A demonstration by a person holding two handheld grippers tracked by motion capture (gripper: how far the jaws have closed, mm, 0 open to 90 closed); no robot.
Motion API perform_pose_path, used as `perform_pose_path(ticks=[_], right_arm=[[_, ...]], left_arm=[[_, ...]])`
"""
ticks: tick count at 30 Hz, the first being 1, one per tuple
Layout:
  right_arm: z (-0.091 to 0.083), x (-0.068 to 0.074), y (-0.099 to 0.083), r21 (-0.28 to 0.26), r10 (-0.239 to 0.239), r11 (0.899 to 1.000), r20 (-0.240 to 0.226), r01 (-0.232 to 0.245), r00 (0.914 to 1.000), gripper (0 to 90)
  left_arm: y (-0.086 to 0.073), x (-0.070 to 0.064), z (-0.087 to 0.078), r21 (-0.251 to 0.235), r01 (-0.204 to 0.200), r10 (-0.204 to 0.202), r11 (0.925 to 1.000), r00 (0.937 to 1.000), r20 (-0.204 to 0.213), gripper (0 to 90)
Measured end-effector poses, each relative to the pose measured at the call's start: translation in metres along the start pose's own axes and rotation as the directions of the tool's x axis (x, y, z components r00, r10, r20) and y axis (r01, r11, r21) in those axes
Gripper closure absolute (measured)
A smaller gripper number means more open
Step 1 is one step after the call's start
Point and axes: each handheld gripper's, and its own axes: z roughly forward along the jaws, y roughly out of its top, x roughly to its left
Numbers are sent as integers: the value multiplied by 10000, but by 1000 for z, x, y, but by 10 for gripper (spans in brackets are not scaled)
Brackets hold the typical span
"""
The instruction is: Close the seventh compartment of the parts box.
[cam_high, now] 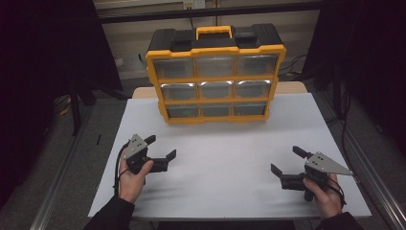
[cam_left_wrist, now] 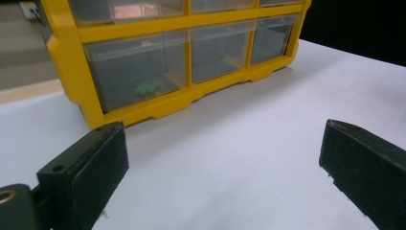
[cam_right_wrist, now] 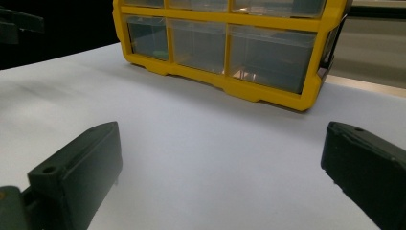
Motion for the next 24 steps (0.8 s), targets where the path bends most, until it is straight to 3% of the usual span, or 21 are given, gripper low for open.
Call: perform_pose_path(ticks=[7, 11, 16, 18, 19, 24], right_arm=[[1, 0, 0, -43, -11, 10000, -41, 11, 10000, 3], [2, 0, 0, -33, 8, 10000, -75, -9, 10000, 3], [1, -1, 0, -45, -27, 10000, -19, 27, 10000, 4], [1, -1, 0, -44, 5, 10000, 13, -5, 10000, 4], [1, 0, 0, -33, 15, 10000, 35, -15, 10000, 4], [1, -1, 0, -37, -6, 10000, 62, 7, 10000, 4]], left_arm=[[-8, -3, -16, -200, -52, 50, 9998, 9999, -101, 28], [-13, -4, -21, -187, 89, -88, 9998, 10000, 44, 28], [-17, -5, -29, -282, 167, -171, 9995, 9997, -172, 28], [-18, -6, -32, -391, 125, -142, 9992, 9989, -445, 31], [-19, -8, -33, -380, 284, -300, 9989, 9987, -418, 32], [-20, -10, -38, -364, 236, -249, 9991, 9991, -356, 31]])
